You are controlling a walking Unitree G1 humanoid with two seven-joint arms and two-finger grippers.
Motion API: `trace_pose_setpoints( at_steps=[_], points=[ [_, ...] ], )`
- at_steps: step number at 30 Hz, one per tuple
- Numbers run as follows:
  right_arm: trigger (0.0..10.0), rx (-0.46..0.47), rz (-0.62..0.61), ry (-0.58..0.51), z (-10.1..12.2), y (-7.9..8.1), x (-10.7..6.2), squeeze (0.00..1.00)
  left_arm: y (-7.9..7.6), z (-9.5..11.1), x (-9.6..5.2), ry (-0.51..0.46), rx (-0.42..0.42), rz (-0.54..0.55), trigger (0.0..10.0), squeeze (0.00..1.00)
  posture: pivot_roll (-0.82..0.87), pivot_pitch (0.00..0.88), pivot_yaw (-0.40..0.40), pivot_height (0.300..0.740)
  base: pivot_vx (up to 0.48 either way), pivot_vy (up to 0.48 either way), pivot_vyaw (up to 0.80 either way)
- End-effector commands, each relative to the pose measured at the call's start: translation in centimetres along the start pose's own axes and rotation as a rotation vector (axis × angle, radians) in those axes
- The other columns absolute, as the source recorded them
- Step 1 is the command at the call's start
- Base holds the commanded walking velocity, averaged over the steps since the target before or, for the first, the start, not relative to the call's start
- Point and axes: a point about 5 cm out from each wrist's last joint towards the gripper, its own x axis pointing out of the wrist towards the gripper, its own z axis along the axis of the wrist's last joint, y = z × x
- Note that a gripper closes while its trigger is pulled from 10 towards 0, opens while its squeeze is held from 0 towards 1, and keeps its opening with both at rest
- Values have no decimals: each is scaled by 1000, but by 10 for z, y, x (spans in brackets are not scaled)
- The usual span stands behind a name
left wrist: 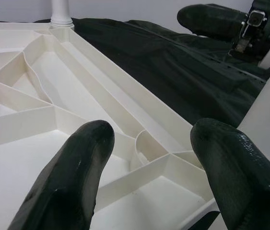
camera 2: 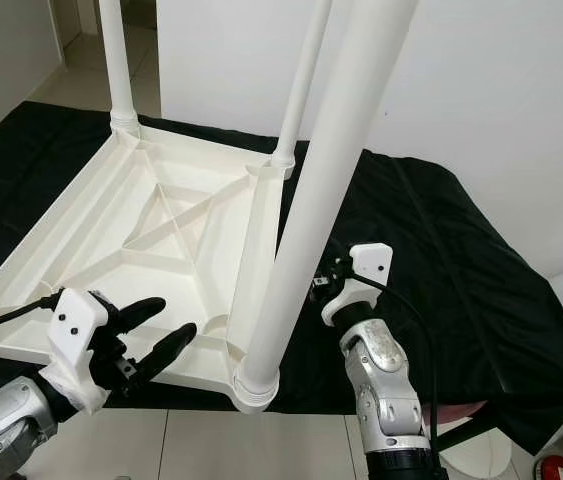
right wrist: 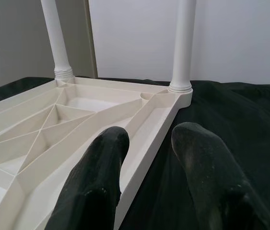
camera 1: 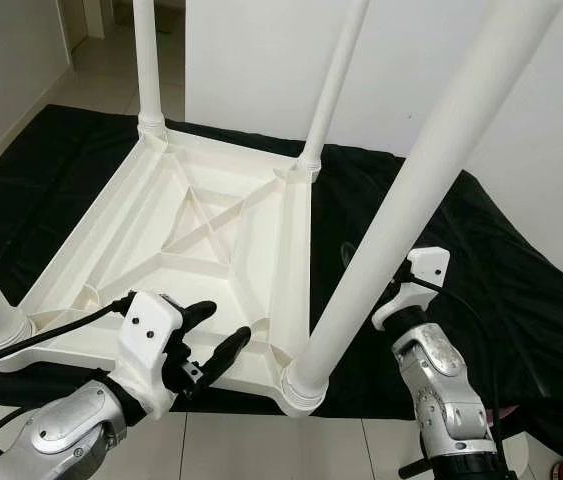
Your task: Building children table
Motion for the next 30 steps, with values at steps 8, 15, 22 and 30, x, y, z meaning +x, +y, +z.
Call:
trace_pose_setpoints(
  at_steps=[8, 15, 22, 30],
  points=[
    [10000, -34, 51, 36, 5, -6, -11, 0, -26, 0, -5, 26, 4, -345, 10000, 0, 57, 30, -153, 740, 0, 0, 0],
    [10000, -52, 61, 32, 10, -11, -12, 0, -24, 1, -7, 28, 28, -366, 10000, 0, 47, 18, -148, 740, 0, 0, 0],
    [10000, -85, 26, 24, 17, -24, -17, 0, -15, -13, 1, 81, 125, -366, 10000, 0, 34, 10, -139, 740, 0, 0, 0],
    [10000, -85, 44, 33, 21, -25, -22, 0, -11, -21, 2, 120, 175, -377, 10000, 0, 22, 14, -134, 740, 0, 0, 0]
  ],
)
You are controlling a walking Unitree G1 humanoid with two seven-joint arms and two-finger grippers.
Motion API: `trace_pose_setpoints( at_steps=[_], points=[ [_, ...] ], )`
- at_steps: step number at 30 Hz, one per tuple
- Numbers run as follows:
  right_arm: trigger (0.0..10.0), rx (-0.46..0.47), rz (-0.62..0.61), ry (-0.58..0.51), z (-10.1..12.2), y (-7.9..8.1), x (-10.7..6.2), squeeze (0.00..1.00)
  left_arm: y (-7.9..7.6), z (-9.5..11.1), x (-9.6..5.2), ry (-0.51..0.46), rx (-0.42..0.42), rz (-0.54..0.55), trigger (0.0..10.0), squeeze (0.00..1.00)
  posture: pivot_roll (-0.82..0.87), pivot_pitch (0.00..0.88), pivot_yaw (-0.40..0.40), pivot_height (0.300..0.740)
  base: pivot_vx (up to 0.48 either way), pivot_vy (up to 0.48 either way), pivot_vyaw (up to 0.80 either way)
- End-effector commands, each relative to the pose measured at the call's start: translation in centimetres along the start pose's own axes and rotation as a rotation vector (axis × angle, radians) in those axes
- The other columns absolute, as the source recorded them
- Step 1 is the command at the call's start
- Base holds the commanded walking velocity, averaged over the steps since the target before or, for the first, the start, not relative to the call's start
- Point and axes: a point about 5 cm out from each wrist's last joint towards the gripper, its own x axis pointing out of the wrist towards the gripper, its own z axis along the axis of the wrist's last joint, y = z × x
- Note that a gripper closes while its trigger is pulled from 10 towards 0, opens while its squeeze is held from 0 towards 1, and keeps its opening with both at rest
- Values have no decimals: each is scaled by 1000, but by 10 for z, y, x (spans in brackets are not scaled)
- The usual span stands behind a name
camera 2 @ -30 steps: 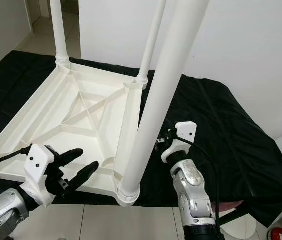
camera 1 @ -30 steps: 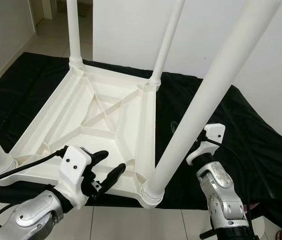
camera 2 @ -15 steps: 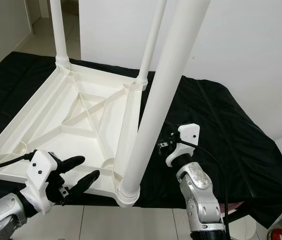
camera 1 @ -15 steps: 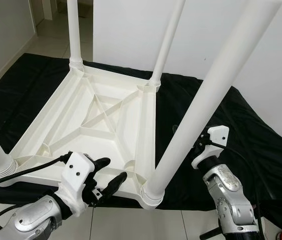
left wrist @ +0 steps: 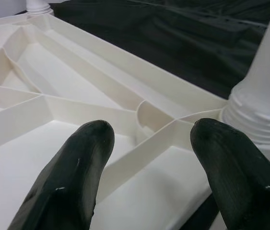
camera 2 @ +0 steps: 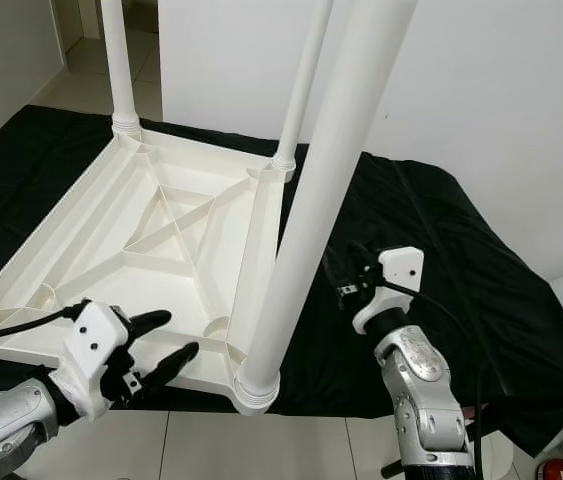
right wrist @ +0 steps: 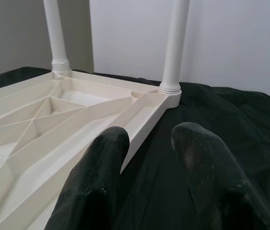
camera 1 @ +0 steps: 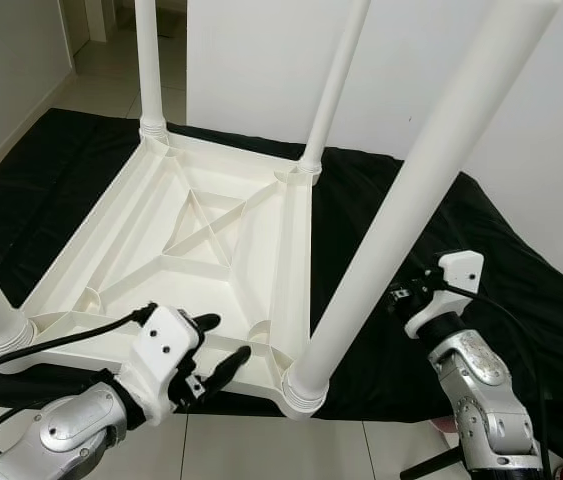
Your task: Building children table
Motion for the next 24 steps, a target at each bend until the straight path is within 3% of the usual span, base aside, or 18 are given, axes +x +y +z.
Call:
trace_pose_setpoints(
  at_steps=[1, 9, 16, 24],
  points=[
    [10000, -10, 4, 6, 3, -4, -3, 0, -16, -3, -2, 18, 43, -334, 10000, 0, 20, 17, -132, 740, 0, 0, 0],
    [10000, -36, 26, 25, 5, -12, -10, 0, -12, -2, -6, 10, 52, -388, 10000, 0, 14, 19, -121, 740, 0, 0, 0],
    [10000, -61, 63, 69, -2, -15, -16, 0, -20, -11, -8, 32, 133, -482, 10000, 0, 21, 14, -121, 740, 0, 0, 0],
    [10000, -62, 81, 94, -8, -15, -19, 0, -23, -20, -7, 65, 198, -517, 10000, 0, 25, 15, -120, 740, 0, 0, 0]
  ],
)
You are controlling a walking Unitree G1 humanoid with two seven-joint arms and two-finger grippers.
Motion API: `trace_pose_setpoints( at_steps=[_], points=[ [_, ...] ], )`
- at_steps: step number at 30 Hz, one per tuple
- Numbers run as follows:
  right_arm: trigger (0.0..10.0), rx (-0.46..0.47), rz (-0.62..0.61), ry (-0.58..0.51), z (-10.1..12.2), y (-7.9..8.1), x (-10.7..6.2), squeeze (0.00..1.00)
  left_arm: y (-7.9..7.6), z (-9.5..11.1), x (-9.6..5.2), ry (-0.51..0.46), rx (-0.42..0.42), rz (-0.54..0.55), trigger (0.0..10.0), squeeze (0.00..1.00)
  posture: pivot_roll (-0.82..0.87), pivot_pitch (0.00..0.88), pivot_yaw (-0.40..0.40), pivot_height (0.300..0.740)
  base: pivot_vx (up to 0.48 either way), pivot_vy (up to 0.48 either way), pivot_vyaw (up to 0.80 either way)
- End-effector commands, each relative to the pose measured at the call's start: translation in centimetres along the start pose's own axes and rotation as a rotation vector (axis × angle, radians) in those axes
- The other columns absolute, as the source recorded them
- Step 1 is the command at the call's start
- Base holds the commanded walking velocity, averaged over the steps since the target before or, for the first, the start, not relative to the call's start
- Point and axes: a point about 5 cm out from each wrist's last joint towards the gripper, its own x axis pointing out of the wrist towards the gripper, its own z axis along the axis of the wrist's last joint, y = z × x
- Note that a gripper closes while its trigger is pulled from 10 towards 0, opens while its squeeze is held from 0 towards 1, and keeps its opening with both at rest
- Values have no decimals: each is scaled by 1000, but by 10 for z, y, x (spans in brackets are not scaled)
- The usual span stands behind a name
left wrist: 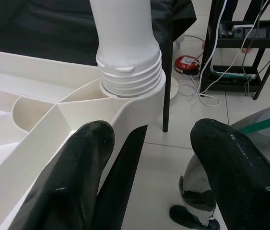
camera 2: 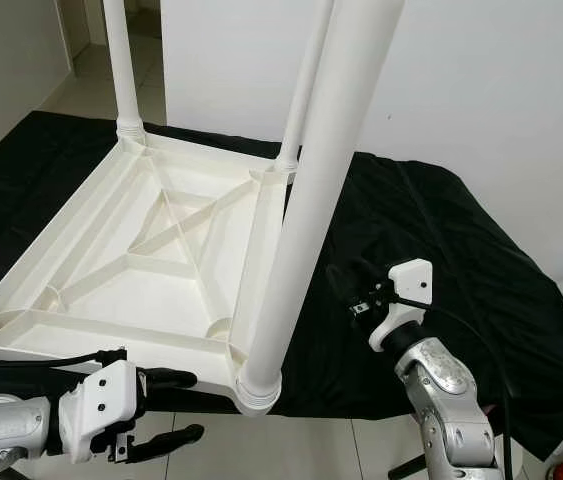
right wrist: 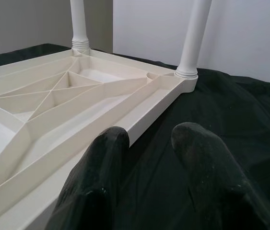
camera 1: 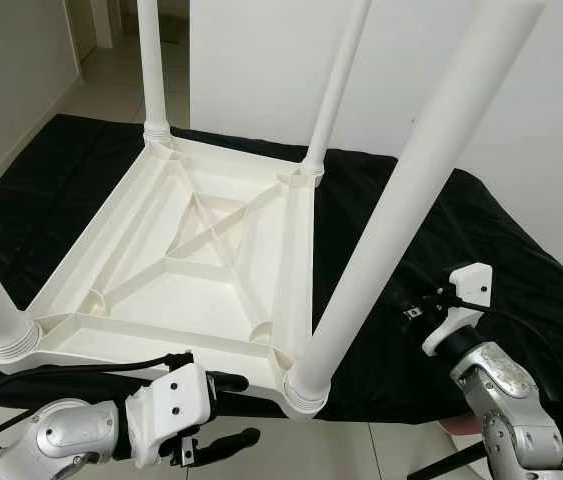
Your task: Building children table
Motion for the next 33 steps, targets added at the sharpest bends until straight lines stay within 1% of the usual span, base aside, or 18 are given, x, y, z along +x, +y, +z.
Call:
trace_pose_setpoints(
  at_steps=[1, 5, 7, 9, 12, 14, 15, 18, 20, 21, 22, 23, 24, 25, 28, 30, 31, 33],
  points=[
    [10000, -8, -10, 8, -2, -3, -3, 0, -2, -6, 2, 28, 26, -31, 10000, 0, 25, 15, -120, 740, 0, 0, 0],
    [10000, -1, -13, 10, -3, -2, -4, 0, 0, -11, 3, 49, 49, -22, 10000, 0, 23, 13, -119, 740, 0, 0, 0],
    [10000, 4, -11, 10, -3, 0, -5, 0, 7, -16, 4, 67, 73, -4, 10000, 0, 20, 13, -113, 740, 0, 0, 0],
    [10000, 4, -11, 10, -3, 0, -5, 0, 7, -16, 4, 67, 73, -4, 10000, 0, 20, 13, -113, 740, 0, 0, 0],
    [10000, 9, -12, 3, -1, 0, -7, 0, 19, -25, 4, 100, 103, 27, 10000, 0, 13, 12, -105, 740, 0, 0, 0],
    [10000, 9, -12, 3, -1, 0, -7, 0, 19, -25, 4, 100, 103, 27, 10000, 0, 13, 12, -105, 740, 0, 0, 0],
    [10000, 46, -19, -7, 2, -1, -10, 0, 30, -31, 4, 128, 110, 68, 10000, 0, 4, 10, -100, 740, 0, 0, 0],
    [10000, 46, -19, -7, 2, -1, -10, 0, 30, -31, 4, 128, 110, 68, 10000, 0, 4, 10, -100, 740, 0, 0, 0],
    [10000, 67, -25, -12, 3, -1, -14, 0, 37, -35, 4, 133, 107, 80, 10000, 0, -10, 3, -88, 740, 0, 0, 0],
    [10000, 113, -18, -10, 3, 0, -19, 0, 38, -36, 4, 133, 105, 72, 10000, 0, -13, 0, -86, 740, 0, 0, 0],
    [10000, 113, -18, -10, 3, 0, -19, 0, 38, -36, 4, 133, 105, 72, 10000, 0, -13, 0, -86, 740, 0, 0, 0],
    [10000, 146, -10, -8, 2, 2, -22, 0, 38, -37, 4, 133, 104, 65, 10000, 0, -13, 0, -82, 740, 0, 0, 0],
    [10000, 146, -10, -8, 2, 2, -22, 0, 38, -37, 4, 133, 104, 65, 10000, 0, -13, 0, -82, 740, 0, 0, 0],
    [10000, 171, -14, -5, 1, 1, -25, 0, 39, -38, 4, 136, 113, 56, 10000, 0, -17, 0, -76, 740, 0, 0, 0],
    [10000, 187, -15, -2, 1, 1, -29, 0, 41, -39, 4, 140, 124, 51, 10000, 0, -21, 0, -69, 740, 0, 0, 0],
    [10000, 188, -29, 5, 0, -2, -36, 0, 48, -40, 5, 144, 139, 58, 10000, 0, -22, 0, -66, 740, 0, 0, 0],
    [10000, 188, -29, 5, 0, -2, -36, 0, 48, -40, 5, 144, 139, 58, 10000, 0, -22, 0, -66, 740, 0, 0, 0],
    [10000, 173, -14, 28, -1, 0, -43, 0, 60, -43, 5, 151, 156, 90, 10000, 0, -28, 0, -60, 740, 0, 0, 0]
  ],
)
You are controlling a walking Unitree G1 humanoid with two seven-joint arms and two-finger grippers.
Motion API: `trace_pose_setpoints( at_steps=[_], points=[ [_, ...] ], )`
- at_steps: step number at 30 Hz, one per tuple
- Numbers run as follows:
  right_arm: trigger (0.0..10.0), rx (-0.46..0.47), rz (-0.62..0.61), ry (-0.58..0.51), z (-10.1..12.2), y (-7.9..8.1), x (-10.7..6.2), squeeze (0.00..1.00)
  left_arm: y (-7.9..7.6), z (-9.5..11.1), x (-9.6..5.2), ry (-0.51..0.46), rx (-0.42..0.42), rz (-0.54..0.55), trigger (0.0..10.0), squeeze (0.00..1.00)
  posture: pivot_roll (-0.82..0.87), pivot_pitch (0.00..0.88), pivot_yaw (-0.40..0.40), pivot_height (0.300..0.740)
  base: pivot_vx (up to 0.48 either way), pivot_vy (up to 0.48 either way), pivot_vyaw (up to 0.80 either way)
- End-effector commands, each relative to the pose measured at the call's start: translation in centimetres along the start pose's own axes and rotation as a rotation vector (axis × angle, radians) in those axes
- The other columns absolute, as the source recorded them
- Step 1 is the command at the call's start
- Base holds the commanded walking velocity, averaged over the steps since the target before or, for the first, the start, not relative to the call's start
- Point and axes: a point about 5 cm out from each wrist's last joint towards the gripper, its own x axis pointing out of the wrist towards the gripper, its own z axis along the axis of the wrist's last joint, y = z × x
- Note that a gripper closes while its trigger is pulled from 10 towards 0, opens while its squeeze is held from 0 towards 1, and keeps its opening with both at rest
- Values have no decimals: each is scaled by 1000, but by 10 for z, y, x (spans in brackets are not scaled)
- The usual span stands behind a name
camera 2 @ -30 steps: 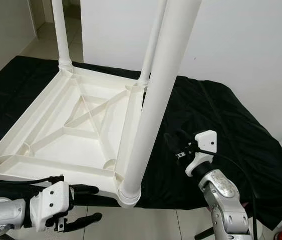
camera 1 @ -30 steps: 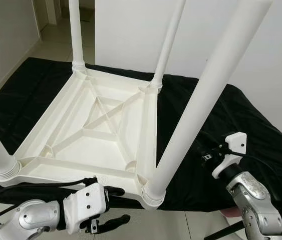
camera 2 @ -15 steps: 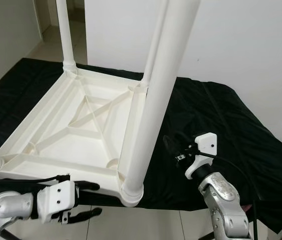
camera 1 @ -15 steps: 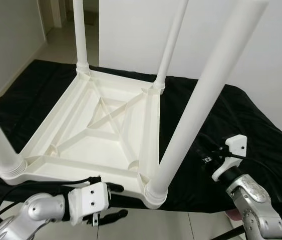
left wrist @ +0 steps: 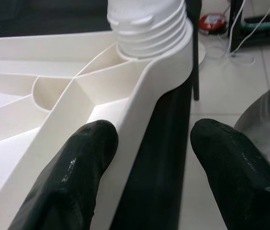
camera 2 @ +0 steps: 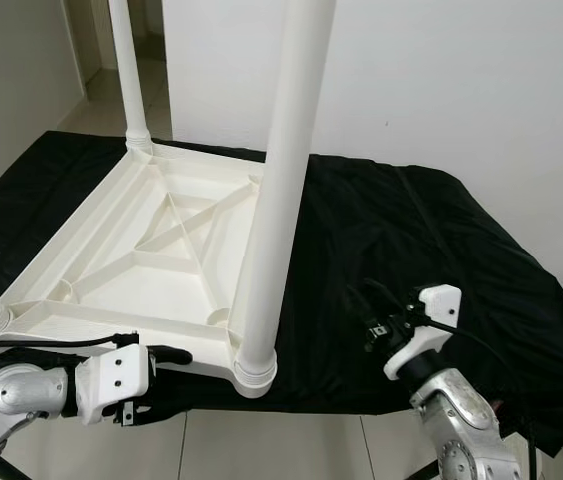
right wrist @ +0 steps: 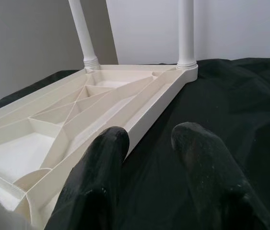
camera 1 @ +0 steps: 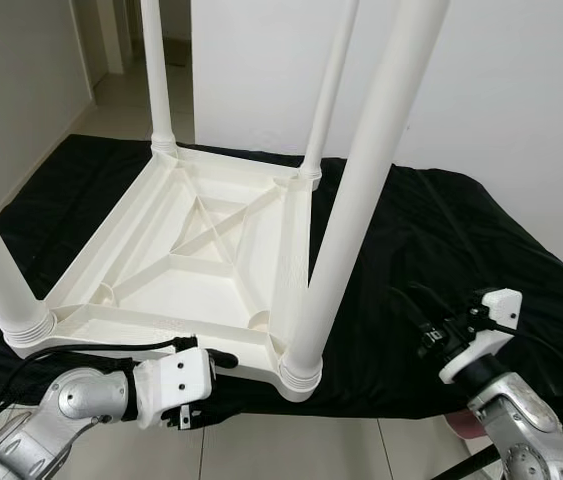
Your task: Building children table
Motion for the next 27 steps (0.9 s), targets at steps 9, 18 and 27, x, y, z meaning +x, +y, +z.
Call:
trace_pose_setpoints(
  at_steps=[9, 18, 27],
  points=[
    [10000, -90, 130, 104, -2, 7, -11, 0, 33, -10, 2, 30, 45, 93, 10000, 0, -35, 0, -55, 740, 0, 0, 0],
    [10000, -79, 220, 148, -5, 9, -7, 1000, 51, -4, 8, -29, 19, 226, 10000, 0, -21, 0, -62, 740, 0, 0, 0],
    [10000, -121, 327, 185, -3, 14, -7, 486, 51, -5, 9, -46, 22, 268, 10000, 0, -11, 0, -71, 740, 0, 0, 0]
  ],
)
